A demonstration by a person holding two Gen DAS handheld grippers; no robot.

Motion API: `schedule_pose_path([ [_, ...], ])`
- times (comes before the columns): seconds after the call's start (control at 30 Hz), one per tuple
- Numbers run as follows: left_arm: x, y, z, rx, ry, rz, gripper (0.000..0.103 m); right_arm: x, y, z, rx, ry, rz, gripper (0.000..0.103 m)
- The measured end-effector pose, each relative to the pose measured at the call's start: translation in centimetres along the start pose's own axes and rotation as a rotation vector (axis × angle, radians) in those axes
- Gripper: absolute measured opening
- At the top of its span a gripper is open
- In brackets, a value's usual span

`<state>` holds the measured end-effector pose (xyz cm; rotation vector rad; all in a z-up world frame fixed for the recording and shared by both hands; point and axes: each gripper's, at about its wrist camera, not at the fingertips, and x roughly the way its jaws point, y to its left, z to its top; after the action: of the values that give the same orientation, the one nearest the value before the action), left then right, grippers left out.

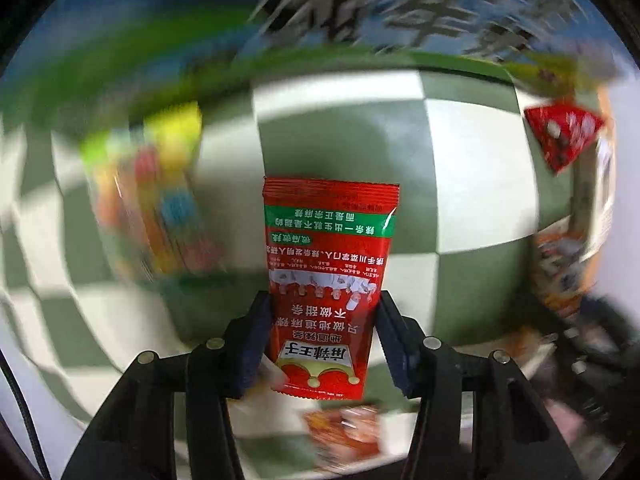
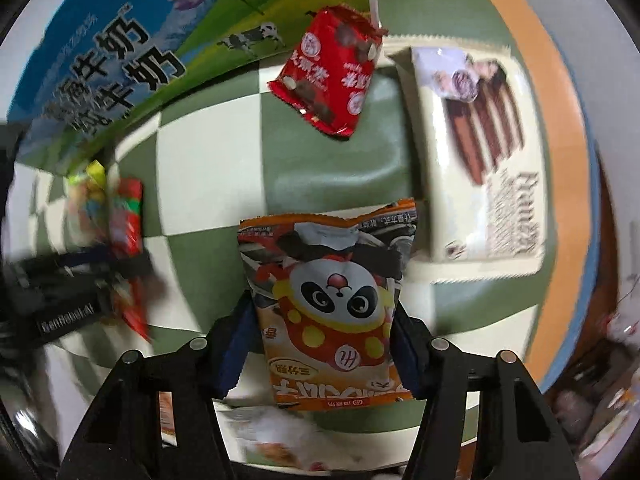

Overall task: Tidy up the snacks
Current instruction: 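Grasp the red stick packet with left tool while right tool grasps panda bag, then lower both held packets into the box and open both tools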

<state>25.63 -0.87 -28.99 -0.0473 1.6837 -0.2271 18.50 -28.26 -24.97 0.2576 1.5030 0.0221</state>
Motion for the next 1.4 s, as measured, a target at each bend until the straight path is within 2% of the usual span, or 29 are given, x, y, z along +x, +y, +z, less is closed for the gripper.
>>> schedule_pose_path([
  [0.07,0.5,0.6,0.0,-0.040,0.012,-0.052,0.051,0.1,0.0,0.2,0.023,0.010,0.047,0.064],
  [0.17,1.4,0.8,0.1,-0.022,0.012,-0.071,0.054,0.2,0.5,0.7,0.019,0.023,0.040,0.065],
  [0.33,1.8,-1.0,0.4,0.066,0.006,-0.016,0.055,0.9,1.8,0.5,0.003,0.024,0.022,0.069],
  [0.5,1.6,-2.3,-0.5,0.043,-0.029,-0.005,0.052,1.5,3.1,-0.2,-0.024,0.013,-0.024,0.069],
  [0.57,0.7,-2.1,-1.2,0.036,-0.059,0.014,0.047,1.8,3.8,-0.7,-0.051,0.002,-0.056,0.064],
  [0.63,-0.6,-2.7,-2.0,0.038,-0.079,0.018,0.045,2.2,5.9,-1.6,-0.092,-0.023,-0.105,0.062],
  [0.73,-2.0,-3.0,-2.5,0.045,-0.103,0.026,0.044,2.3,7.3,-2.8,-0.115,-0.051,-0.127,0.058],
  [0.9,-5.3,-3.3,-4.5,0.044,-0.135,-0.010,0.044,0.5,8.2,-3.9,-0.084,-0.084,-0.053,0.056],
  [1.17,-15.4,-3.5,-6.8,0.063,-0.252,-0.125,0.044,-6.1,9.5,-4.0,-0.089,-0.166,0.096,0.056],
  [1.3,-21.6,-2.9,-5.1,0.071,-0.332,-0.164,0.044,-10.8,10.5,-2.1,-0.116,-0.224,0.164,0.056],
  [1.4,-23.4,-3.0,-1.7,0.050,-0.364,-0.163,0.044,-13.9,11.9,-0.4,-0.144,-0.271,0.209,0.056],
])
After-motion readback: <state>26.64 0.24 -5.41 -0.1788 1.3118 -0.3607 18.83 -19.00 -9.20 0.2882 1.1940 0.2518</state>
